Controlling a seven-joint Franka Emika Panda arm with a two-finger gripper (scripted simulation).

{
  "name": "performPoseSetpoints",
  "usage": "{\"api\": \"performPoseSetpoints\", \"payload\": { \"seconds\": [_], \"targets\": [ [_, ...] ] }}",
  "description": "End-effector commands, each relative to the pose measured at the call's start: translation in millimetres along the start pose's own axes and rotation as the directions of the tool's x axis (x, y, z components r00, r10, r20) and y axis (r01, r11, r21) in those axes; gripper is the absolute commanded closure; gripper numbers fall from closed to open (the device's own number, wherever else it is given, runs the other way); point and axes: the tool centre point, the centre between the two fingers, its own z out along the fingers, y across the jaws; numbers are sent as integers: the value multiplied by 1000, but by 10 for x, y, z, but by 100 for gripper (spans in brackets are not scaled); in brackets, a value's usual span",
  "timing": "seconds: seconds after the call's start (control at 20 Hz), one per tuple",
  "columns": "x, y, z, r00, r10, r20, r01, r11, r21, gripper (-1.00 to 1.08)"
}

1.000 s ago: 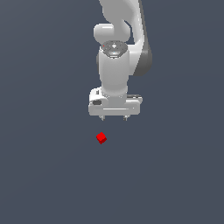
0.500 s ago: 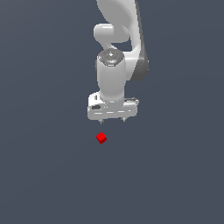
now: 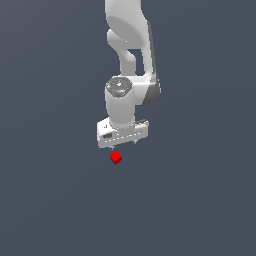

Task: Pick up the red cube and move it to a goal position.

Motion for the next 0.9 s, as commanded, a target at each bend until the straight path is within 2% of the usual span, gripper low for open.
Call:
{"api": "performPoseSetpoints", "payload": {
  "seconds": [0.0, 0.45, 0.85],
  "targets": [
    [-22, 66, 170, 998, -60, 5, 60, 998, 1, -92],
    [-54, 295, 724, 967, -254, 21, 254, 967, 3, -92],
    [-46, 413, 994, 938, -346, 29, 346, 938, 4, -92]
  ]
}}
